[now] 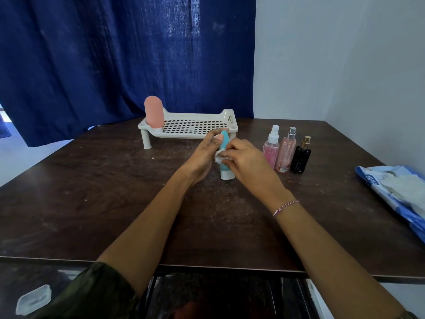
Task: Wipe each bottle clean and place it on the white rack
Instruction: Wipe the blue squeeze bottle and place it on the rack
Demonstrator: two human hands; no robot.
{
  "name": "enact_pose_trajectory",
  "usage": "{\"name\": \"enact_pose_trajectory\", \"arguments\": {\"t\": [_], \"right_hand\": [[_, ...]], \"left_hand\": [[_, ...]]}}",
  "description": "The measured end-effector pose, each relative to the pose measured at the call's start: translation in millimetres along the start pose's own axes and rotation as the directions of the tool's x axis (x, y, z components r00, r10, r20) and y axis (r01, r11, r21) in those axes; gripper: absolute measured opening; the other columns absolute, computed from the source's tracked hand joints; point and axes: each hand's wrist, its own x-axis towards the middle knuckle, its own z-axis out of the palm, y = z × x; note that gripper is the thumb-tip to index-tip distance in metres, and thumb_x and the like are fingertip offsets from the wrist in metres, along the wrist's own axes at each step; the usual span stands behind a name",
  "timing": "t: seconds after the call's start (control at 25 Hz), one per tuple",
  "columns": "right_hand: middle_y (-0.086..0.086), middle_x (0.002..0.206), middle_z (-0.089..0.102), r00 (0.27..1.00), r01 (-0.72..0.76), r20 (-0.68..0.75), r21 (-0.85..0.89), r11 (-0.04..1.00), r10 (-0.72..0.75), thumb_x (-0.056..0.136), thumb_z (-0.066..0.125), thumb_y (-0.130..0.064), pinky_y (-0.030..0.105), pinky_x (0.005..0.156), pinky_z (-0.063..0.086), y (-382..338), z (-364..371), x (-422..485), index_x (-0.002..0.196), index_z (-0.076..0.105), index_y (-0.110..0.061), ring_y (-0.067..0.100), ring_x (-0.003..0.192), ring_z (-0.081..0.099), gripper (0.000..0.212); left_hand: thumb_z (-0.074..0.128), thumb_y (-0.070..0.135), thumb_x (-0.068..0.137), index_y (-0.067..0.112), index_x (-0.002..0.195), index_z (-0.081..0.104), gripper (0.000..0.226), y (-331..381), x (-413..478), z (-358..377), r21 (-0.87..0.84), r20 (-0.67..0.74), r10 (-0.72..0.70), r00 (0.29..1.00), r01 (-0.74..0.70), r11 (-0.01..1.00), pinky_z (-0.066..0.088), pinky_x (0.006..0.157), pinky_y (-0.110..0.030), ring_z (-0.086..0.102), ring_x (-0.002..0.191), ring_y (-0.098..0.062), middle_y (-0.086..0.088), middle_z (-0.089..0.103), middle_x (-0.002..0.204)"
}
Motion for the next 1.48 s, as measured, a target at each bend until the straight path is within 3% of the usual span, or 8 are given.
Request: {"name": "enact_pose_trajectory", "arguments": {"t": [0.12, 0.28, 0.4, 0.6, 0.72, 1.0, 1.32, 1.48], "right_hand": [[0.011, 0.108, 0.060, 0.995, 0.034, 0.096, -0.016, 0.999, -0.032, 0.077, 0.071, -0.004, 0.033, 0.088, 0.049, 1, -2, -4, 0.107, 0.067, -0.005, 0.023, 0.101, 0.056, 0.030], [0.011, 0.116, 0.057, 0.986, -0.081, -0.126, 0.179, 0.981, 0.105, 0.081, 0.066, -0.005, 0.029, 0.094, 0.046, 2, 0, -4, 0.116, 0.059, -0.005, 0.021, 0.109, 0.055, 0.036], [0.011, 0.110, 0.061, 0.970, -0.095, -0.202, 0.186, 0.978, 0.132, 0.078, 0.070, -0.007, 0.030, 0.090, 0.051, 2, 2, -3, 0.106, 0.064, -0.003, 0.021, 0.102, 0.060, 0.029], [0.003, 0.096, 0.068, 0.992, -0.082, -0.086, 0.116, 0.990, 0.093, 0.076, 0.074, -0.015, 0.020, 0.076, 0.048, 4, -2, -8, 0.095, 0.073, -0.013, 0.014, 0.086, 0.064, 0.019], [0.001, 0.097, 0.067, 0.995, -0.090, -0.020, 0.111, 0.990, 0.093, 0.077, 0.072, -0.016, 0.017, 0.074, 0.046, 4, -2, -8, 0.096, 0.073, -0.014, 0.013, 0.084, 0.062, 0.018], [0.004, 0.097, 0.068, 0.978, -0.088, -0.180, 0.080, 0.993, 0.102, 0.077, 0.073, -0.013, 0.018, 0.076, 0.043, 2, 4, -4, 0.098, 0.071, -0.011, 0.016, 0.088, 0.063, 0.021], [0.003, 0.102, 0.063, 0.998, -0.052, 0.046, 0.145, 0.988, 0.046, 0.079, 0.069, -0.008, 0.022, 0.085, 0.048, 1, 1, -6, 0.099, 0.071, -0.013, 0.013, 0.095, 0.058, 0.021], [0.002, 0.101, 0.066, 0.999, -0.033, -0.001, 0.031, 0.999, 0.033, 0.079, 0.070, -0.014, 0.018, 0.076, 0.040, 2, 3, -6, 0.099, 0.072, -0.016, 0.015, 0.094, 0.058, 0.020]], "left_hand": [[0.038, 0.024, 0.100, 0.026, 0.109, 0.049, 0.014, 1, -1, 1, 0.042, -0.010, 0.005, 1.000, -0.005, 0.999, 0.050, 0.090, -0.030, 0.057, 0.103, -0.011, 0.000, 0.056, 0.112], [0.041, 0.018, 0.100, 0.025, 0.106, 0.049, 0.013, 2, -1, 3, 0.033, -0.012, 0.026, 1.000, -0.026, 0.999, 0.051, 0.085, -0.029, 0.061, 0.094, -0.010, 0.000, 0.061, 0.106], [0.043, 0.019, 0.099, 0.024, 0.104, 0.050, 0.010, 2, -1, 3, 0.063, -0.025, 0.037, 0.999, -0.036, 0.997, 0.052, 0.085, -0.030, 0.061, 0.097, -0.012, 0.000, 0.061, 0.107], [0.042, 0.026, 0.099, 0.028, 0.102, 0.052, 0.010, 1, 0, 0, 0.086, -0.070, 0.011, 0.997, -0.005, 0.996, 0.049, 0.094, -0.034, 0.055, 0.107, -0.014, 0.002, 0.055, 0.114], [0.040, 0.024, 0.100, 0.026, 0.101, 0.052, 0.012, 0, 1, -1, 0.063, -0.075, 0.007, 0.997, -0.003, 0.998, 0.049, 0.089, -0.030, 0.055, 0.103, -0.013, 0.001, 0.055, 0.112], [0.041, 0.026, 0.099, 0.027, 0.101, 0.051, 0.011, -2, 3, -1, 0.132, -0.029, 0.036, 0.999, -0.032, 0.991, 0.048, 0.088, -0.029, 0.055, 0.101, -0.013, 0.002, 0.056, 0.108], [0.035, 0.027, 0.102, 0.030, 0.105, 0.052, 0.017, -3, 4, -9, 0.094, -0.077, -0.037, 0.996, 0.044, 0.995, 0.034, 0.111, -0.045, 0.048, 0.123, -0.022, -0.003, 0.051, 0.123], [0.029, 0.026, 0.103, 0.028, 0.109, 0.050, 0.022, 0, 1, -6, 0.076, -0.042, -0.024, 0.999, 0.028, 0.997, 0.042, 0.103, -0.034, 0.053, 0.109, -0.012, -0.001, 0.052, 0.119]]}}
